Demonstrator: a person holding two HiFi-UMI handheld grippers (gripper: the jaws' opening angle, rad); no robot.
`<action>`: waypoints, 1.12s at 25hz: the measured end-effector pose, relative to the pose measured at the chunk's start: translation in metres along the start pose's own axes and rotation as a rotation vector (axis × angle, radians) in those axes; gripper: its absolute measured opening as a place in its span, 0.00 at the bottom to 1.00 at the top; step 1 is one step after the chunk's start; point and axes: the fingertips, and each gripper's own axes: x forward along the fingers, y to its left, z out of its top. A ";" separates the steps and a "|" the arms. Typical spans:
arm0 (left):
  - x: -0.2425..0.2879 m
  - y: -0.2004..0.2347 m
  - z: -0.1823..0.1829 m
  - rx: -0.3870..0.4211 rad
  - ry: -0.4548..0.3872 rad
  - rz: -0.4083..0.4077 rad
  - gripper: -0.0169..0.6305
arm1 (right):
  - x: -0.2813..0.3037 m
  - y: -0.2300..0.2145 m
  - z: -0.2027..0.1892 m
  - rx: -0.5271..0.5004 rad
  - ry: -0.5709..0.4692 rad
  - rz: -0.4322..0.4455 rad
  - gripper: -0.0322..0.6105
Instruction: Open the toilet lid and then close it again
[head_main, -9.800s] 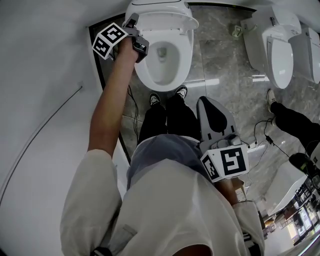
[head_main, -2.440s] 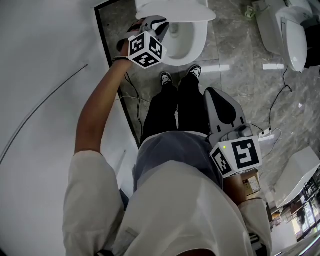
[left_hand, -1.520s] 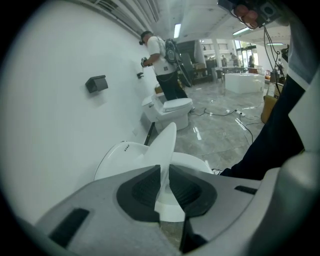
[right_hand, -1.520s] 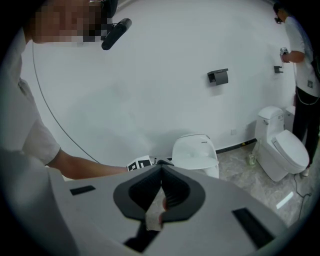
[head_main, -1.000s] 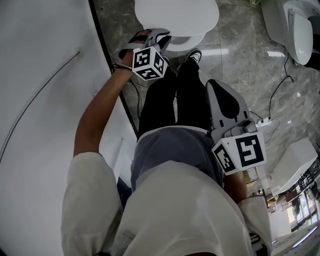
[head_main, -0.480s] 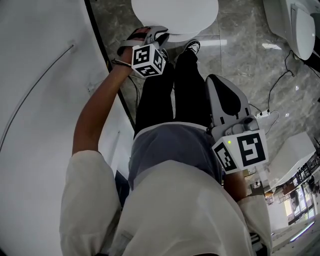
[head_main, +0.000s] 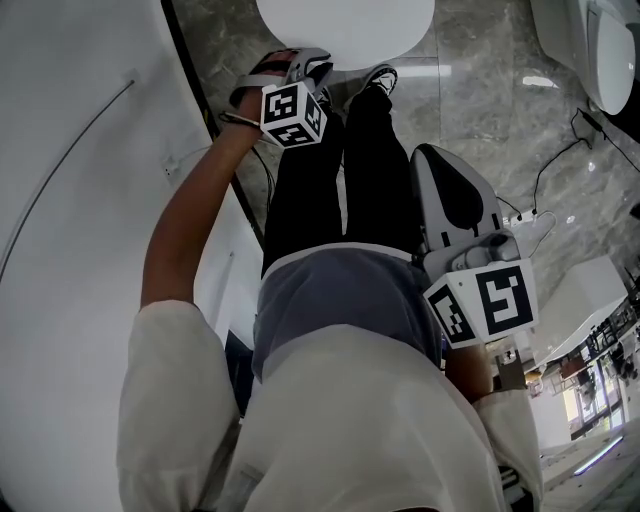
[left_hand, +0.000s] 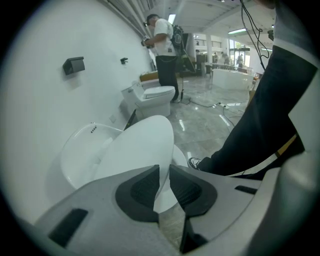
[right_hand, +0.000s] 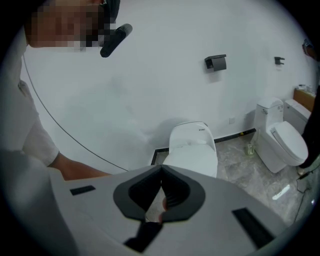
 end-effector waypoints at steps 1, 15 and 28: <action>0.002 -0.003 -0.002 -0.005 0.005 -0.008 0.10 | 0.001 -0.001 -0.001 0.001 0.002 0.000 0.07; 0.035 -0.029 -0.021 -0.092 0.053 -0.057 0.11 | 0.015 -0.019 -0.024 0.011 0.050 -0.009 0.07; 0.067 -0.050 -0.043 -0.153 0.092 -0.073 0.11 | 0.035 -0.030 -0.042 0.025 0.085 -0.012 0.07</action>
